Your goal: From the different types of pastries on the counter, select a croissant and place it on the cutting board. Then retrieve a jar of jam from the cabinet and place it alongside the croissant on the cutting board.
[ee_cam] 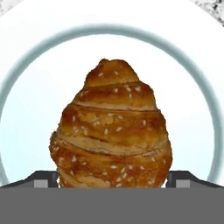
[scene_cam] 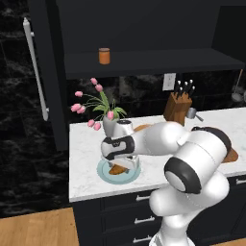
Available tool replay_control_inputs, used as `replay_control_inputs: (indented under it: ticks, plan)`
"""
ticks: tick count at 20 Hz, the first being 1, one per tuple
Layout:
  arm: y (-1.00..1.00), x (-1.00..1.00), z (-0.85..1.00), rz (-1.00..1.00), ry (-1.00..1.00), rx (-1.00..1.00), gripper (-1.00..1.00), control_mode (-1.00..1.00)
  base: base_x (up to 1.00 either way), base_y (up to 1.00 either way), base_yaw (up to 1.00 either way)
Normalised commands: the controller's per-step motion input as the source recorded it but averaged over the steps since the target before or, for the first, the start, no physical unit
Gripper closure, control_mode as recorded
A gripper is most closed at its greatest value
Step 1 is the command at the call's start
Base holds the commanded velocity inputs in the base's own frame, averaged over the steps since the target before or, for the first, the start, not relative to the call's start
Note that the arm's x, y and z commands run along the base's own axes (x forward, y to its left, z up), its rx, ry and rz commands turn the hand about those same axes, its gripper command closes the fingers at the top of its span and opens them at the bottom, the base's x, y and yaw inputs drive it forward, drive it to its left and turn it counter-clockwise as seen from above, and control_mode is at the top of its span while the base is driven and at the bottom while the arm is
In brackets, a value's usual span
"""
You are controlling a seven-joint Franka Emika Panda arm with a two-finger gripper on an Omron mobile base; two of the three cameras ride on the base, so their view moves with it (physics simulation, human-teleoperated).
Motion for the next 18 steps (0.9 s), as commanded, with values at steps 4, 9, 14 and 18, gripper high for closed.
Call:
replay_control_inputs:
  ticks: [4,9,14,18]
  plan:
    - [0.00,0.00,0.16,-0.01,0.00,0.01,1.00,-1.00,0.00,0.00,0.00]
    - [-0.29,0.07,0.77,-0.08,-0.04,0.04,1.00,-1.00,0.00,0.00,0.00]
    - [-0.91,0.19,0.82,-0.10,-0.05,0.01,1.00,-1.00,0.00,0.00,0.00]
    - [-0.91,0.18,0.98,-0.04,-0.01,-0.07,1.00,-1.00,0.00,0.00,0.00]
